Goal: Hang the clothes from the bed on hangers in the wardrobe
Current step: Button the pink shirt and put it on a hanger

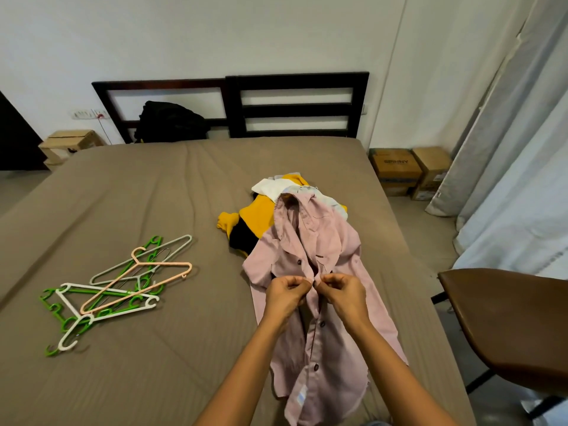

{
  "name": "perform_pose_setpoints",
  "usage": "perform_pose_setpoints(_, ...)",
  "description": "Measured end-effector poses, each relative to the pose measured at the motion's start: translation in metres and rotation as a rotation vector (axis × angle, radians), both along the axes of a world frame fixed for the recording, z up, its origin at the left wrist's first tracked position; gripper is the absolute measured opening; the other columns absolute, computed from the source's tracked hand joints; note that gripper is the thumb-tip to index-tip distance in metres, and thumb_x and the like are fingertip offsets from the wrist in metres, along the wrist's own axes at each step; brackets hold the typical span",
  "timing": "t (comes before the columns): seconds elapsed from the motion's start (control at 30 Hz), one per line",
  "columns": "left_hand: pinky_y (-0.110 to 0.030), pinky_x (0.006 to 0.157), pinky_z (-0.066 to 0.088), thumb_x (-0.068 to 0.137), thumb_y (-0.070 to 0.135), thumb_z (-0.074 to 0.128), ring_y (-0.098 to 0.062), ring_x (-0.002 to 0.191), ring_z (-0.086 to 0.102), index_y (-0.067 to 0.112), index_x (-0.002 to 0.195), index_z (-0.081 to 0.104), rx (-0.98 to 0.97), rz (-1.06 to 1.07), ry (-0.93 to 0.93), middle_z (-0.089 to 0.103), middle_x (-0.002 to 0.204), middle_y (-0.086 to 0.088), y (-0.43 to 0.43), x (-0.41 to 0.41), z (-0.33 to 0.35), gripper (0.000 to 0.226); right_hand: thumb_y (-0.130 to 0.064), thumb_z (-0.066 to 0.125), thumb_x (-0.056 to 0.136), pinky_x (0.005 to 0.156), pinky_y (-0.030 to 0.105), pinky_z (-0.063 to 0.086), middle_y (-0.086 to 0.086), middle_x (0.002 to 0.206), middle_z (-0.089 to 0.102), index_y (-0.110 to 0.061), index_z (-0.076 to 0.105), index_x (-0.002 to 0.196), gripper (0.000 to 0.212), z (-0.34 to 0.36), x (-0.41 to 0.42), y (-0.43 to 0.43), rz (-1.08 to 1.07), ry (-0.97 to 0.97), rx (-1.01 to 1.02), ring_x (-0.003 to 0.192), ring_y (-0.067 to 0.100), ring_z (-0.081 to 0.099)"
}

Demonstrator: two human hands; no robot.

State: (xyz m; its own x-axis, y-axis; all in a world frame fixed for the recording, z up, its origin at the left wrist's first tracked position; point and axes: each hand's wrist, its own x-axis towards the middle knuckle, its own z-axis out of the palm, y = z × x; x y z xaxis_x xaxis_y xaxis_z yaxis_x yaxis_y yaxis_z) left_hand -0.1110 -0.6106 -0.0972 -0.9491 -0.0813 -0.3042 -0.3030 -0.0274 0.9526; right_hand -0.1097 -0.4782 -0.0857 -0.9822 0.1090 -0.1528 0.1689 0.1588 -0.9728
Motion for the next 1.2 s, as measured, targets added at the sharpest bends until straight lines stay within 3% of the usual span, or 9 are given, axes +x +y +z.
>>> perform_pose_setpoints(0.13,-0.025,0.067,0.052,0.079,0.009,0.074,-0.016,0.068,0.065,0.014,0.071,0.073,0.012,-0.026,0.025,0.071,0.070,-0.007,0.002,0.003,0.007,0.010,0.000,0.069,0.080,0.066,0.022,0.054,0.004,0.073,0.071,-0.015,0.070,0.074,0.016,0.000,0.001,0.001,-0.008,-0.012,-0.038,0.073,0.017,0.068)
perform_pose_setpoints(0.3,-0.020,0.060,0.053,0.082,0.004,0.070,-0.011,0.066,0.065,0.008,0.077,0.071,0.047,0.025,-0.069,0.070,0.070,-0.004,0.005,0.002,0.011,0.006,-0.002,0.074,0.076,0.074,0.034,0.057,0.008,0.078,0.073,-0.018,0.072,0.074,0.016,-0.002,0.001,0.004,-0.029,-0.013,-0.098,0.079,0.022,0.071)
perform_pose_setpoints(0.43,-0.017,0.056,0.054,0.083,0.002,0.067,-0.004,0.059,0.067,0.005,0.078,0.069,0.173,0.013,-0.185,0.071,0.064,0.000,0.005,-0.004,0.020,0.006,-0.003,0.075,0.076,0.069,0.033,0.056,0.009,0.076,0.073,-0.014,0.074,0.075,0.011,0.001,-0.001,0.007,-0.012,-0.031,-0.189,0.075,0.023,0.070)
perform_pose_setpoints(0.53,-0.018,0.050,0.052,0.084,0.000,0.065,-0.006,0.053,0.065,0.005,0.076,0.069,0.200,-0.017,-0.231,0.069,0.059,0.001,0.003,-0.007,0.026,0.011,0.005,0.067,0.081,0.060,0.024,0.053,0.010,0.072,0.071,-0.005,0.072,0.078,0.011,0.006,-0.005,0.010,0.058,-0.107,-0.303,0.068,0.020,0.067)
perform_pose_setpoints(0.63,-0.020,0.050,0.050,0.085,0.001,0.065,-0.008,0.050,0.062,0.009,0.073,0.070,0.189,-0.025,-0.263,0.069,0.058,0.000,0.003,-0.008,0.029,0.014,0.006,0.065,0.082,0.059,0.023,0.052,0.016,0.075,0.069,0.001,0.072,0.082,0.009,0.010,-0.009,0.011,0.104,-0.137,-0.296,0.069,0.023,0.064)
perform_pose_setpoints(0.77,-0.017,0.045,0.048,0.085,-0.002,0.063,-0.006,0.048,0.061,0.004,0.081,0.068,0.226,0.030,-0.285,0.067,0.057,0.000,0.007,-0.008,0.029,0.008,0.004,0.068,0.079,0.064,0.030,0.052,0.016,0.073,0.069,-0.007,0.072,0.076,0.012,0.010,-0.011,0.009,0.084,-0.095,-0.185,0.069,0.023,0.063)
perform_pose_setpoints(0.9,-0.022,0.054,0.047,0.080,-0.001,0.068,-0.011,0.054,0.058,0.007,0.073,0.068,0.120,0.045,-0.230,0.066,0.058,-0.002,0.005,-0.009,0.023,0.011,-0.004,0.073,0.077,0.064,0.033,0.056,0.013,0.076,0.072,-0.006,0.073,0.084,0.007,0.011,-0.008,0.008,0.068,0.000,0.004,0.069,0.024,0.068)
perform_pose_setpoints(1.03,-0.031,0.064,0.045,0.078,0.003,0.073,-0.022,0.069,0.053,0.001,0.077,0.068,0.021,0.036,-0.114,0.062,0.070,-0.014,0.004,-0.007,0.022,0.005,-0.003,0.071,0.077,0.061,0.030,0.054,0.010,0.073,0.072,-0.007,0.075,0.083,0.008,0.015,-0.004,0.006,0.072,0.020,0.036,0.066,0.022,0.067)
perform_pose_setpoints(1.2,-0.025,0.055,0.046,0.076,0.008,0.075,-0.011,0.052,0.052,0.010,0.071,0.066,-0.173,0.039,-0.010,0.060,0.057,0.000,0.005,-0.007,0.024,0.011,0.001,0.065,0.081,0.056,0.018,0.049,0.005,0.074,0.072,-0.008,0.075,0.084,0.014,0.012,-0.001,0.006,0.060,-0.009,-0.011,0.064,0.010,0.066)
